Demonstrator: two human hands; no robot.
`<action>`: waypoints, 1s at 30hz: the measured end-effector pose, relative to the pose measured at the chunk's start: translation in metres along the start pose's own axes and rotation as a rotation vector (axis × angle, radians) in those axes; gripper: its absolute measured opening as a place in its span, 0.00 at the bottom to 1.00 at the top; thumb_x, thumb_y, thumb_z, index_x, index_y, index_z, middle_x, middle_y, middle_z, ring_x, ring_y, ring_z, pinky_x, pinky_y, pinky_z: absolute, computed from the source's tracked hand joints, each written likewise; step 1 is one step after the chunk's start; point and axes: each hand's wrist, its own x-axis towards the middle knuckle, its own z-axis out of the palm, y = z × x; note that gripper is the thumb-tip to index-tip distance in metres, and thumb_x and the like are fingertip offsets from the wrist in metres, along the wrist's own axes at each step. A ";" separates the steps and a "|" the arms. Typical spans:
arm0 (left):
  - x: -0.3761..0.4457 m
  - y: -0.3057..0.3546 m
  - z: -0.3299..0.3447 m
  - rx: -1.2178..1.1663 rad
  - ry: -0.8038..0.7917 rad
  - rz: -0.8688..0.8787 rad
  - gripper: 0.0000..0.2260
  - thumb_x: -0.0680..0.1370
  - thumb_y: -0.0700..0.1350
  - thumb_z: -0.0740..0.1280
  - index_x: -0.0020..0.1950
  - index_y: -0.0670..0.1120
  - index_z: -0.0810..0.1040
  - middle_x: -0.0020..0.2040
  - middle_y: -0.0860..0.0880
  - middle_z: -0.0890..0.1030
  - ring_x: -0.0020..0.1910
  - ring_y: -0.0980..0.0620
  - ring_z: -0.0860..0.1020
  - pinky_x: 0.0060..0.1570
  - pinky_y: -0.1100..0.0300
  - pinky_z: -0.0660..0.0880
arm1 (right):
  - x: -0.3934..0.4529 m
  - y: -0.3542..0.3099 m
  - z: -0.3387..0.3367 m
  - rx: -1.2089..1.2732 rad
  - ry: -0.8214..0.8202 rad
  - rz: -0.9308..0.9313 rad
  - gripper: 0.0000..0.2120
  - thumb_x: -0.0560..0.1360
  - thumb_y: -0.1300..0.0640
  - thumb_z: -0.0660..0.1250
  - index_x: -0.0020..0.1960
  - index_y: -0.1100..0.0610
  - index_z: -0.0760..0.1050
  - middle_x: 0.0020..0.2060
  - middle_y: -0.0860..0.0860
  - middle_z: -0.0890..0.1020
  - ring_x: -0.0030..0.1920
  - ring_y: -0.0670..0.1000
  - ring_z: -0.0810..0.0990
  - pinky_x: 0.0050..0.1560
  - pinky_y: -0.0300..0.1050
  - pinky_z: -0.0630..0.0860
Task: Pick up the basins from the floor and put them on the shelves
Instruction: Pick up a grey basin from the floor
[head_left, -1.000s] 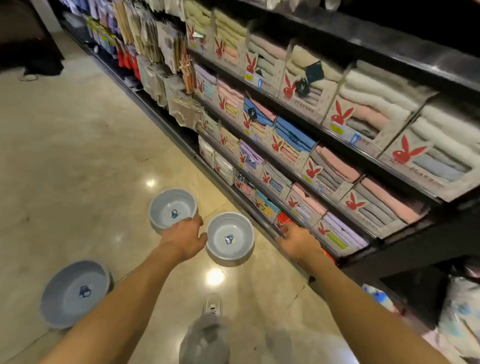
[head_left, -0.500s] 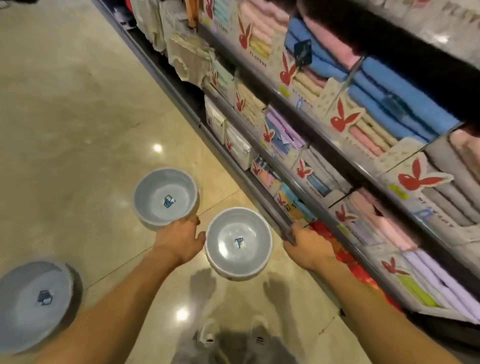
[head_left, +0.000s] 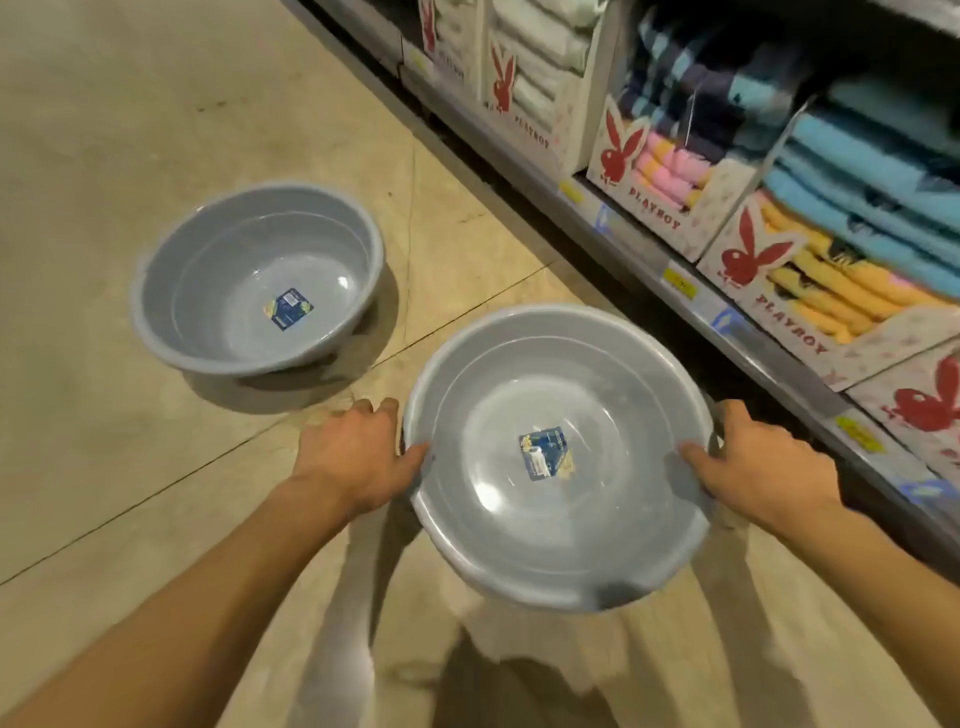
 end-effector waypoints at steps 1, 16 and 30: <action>0.002 0.001 0.012 -0.049 -0.006 -0.017 0.28 0.73 0.71 0.54 0.60 0.52 0.72 0.48 0.48 0.78 0.45 0.45 0.77 0.40 0.52 0.71 | 0.001 0.002 0.013 -0.009 0.014 0.006 0.26 0.74 0.32 0.59 0.62 0.49 0.63 0.36 0.47 0.76 0.32 0.50 0.75 0.29 0.45 0.66; 0.004 0.004 0.009 -0.187 0.009 -0.115 0.16 0.77 0.62 0.55 0.49 0.50 0.66 0.44 0.47 0.76 0.41 0.43 0.75 0.41 0.52 0.69 | 0.015 -0.018 -0.004 0.043 0.050 -0.028 0.16 0.74 0.41 0.64 0.48 0.51 0.63 0.34 0.49 0.76 0.31 0.52 0.76 0.29 0.45 0.67; -0.081 -0.062 -0.216 -0.523 0.007 -0.215 0.11 0.80 0.55 0.57 0.46 0.48 0.63 0.37 0.48 0.78 0.35 0.44 0.78 0.39 0.48 0.77 | -0.049 -0.074 -0.231 0.184 0.033 -0.143 0.17 0.75 0.44 0.67 0.52 0.53 0.64 0.35 0.49 0.74 0.33 0.53 0.75 0.32 0.50 0.74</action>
